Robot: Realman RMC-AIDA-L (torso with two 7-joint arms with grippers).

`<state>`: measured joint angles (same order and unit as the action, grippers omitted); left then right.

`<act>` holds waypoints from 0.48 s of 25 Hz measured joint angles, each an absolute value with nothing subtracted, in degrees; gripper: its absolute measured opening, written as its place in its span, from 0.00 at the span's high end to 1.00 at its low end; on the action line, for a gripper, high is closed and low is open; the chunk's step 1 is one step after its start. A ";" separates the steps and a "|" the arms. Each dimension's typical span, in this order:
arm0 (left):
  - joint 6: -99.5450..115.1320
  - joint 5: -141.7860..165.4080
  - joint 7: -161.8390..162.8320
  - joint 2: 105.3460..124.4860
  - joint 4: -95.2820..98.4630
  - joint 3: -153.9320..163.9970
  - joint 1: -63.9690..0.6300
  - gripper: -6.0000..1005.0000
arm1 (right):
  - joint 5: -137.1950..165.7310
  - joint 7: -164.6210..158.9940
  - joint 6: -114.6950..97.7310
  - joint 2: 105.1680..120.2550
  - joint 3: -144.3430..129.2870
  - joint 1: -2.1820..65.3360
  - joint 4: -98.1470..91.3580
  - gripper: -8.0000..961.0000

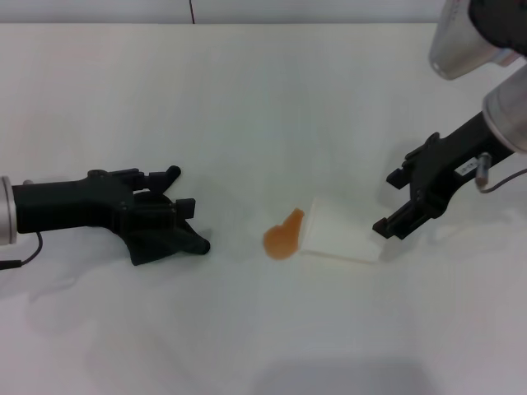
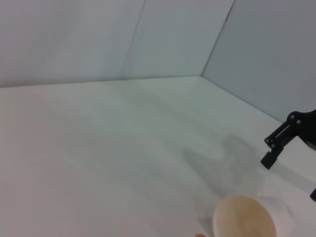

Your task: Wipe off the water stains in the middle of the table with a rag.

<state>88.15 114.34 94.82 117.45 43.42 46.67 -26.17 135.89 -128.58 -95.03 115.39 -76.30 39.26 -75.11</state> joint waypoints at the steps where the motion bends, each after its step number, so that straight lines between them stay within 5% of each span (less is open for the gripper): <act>1: 88.15 114.34 94.82 117.38 43.42 46.67 -26.21 0.16 | 135.66 -128.57 -94.47 115.44 -76.97 39.38 -74.76 0.12; 12: 88.00 114.34 94.83 117.24 43.42 46.67 -26.50 0.16 | 133.83 -128.24 -88.72 115.82 -84.89 39.88 -74.03 0.12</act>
